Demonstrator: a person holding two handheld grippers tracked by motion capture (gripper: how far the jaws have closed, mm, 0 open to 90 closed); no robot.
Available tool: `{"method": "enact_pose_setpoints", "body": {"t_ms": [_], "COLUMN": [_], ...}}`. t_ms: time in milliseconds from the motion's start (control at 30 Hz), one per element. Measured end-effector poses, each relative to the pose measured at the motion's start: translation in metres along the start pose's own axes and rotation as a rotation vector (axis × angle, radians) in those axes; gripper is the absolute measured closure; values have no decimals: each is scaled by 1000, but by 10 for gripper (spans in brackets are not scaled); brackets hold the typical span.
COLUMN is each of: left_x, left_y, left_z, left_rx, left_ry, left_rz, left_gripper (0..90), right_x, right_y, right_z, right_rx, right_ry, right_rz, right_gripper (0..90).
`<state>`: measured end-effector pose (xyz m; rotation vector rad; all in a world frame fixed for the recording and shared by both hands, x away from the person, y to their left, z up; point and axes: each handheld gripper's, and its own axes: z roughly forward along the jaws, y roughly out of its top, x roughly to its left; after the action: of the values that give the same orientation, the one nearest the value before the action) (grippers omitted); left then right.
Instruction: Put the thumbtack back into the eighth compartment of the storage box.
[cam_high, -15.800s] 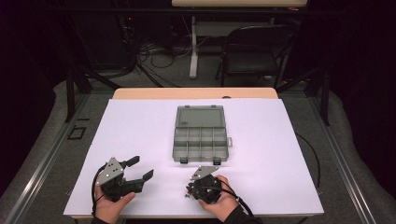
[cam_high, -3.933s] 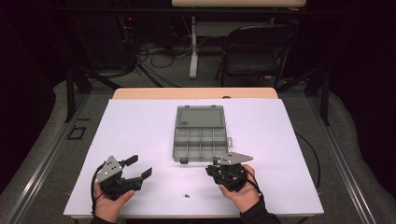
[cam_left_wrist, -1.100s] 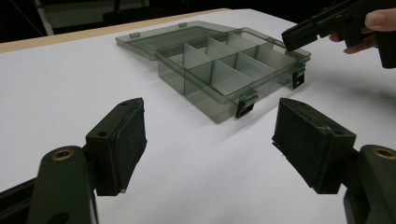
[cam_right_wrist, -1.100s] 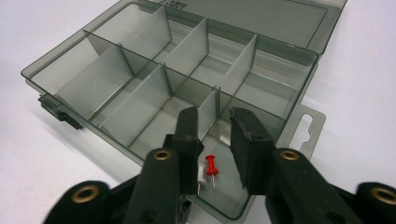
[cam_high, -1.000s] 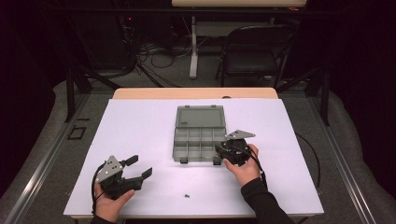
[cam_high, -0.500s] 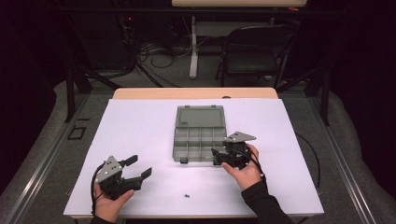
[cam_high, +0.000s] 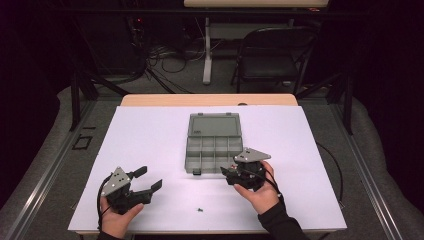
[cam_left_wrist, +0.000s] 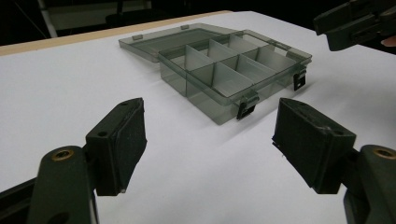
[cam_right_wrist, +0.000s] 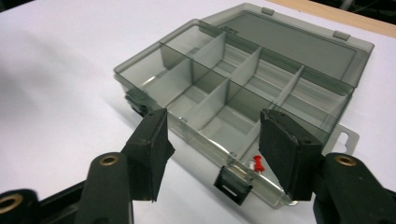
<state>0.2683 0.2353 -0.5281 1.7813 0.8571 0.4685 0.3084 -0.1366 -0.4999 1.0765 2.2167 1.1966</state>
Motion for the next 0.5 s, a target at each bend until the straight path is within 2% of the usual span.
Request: {"method": "enact_pose_setpoints", "body": {"t_ms": [133,500], "left_x": [0,0], "left_y": [0,0], "left_z": [0,0], "left_rx": [1,2], "left_ry": [0,-1], "left_rz": [2,2], "left_gripper": [251,251], "right_x": [7,17], "right_y": [-2,-7], "right_z": [-5,-8], "right_rx": [-19,-26], "right_ry": [25,42], "right_rz": [-2,-19], "right_gripper": [405,395]}}
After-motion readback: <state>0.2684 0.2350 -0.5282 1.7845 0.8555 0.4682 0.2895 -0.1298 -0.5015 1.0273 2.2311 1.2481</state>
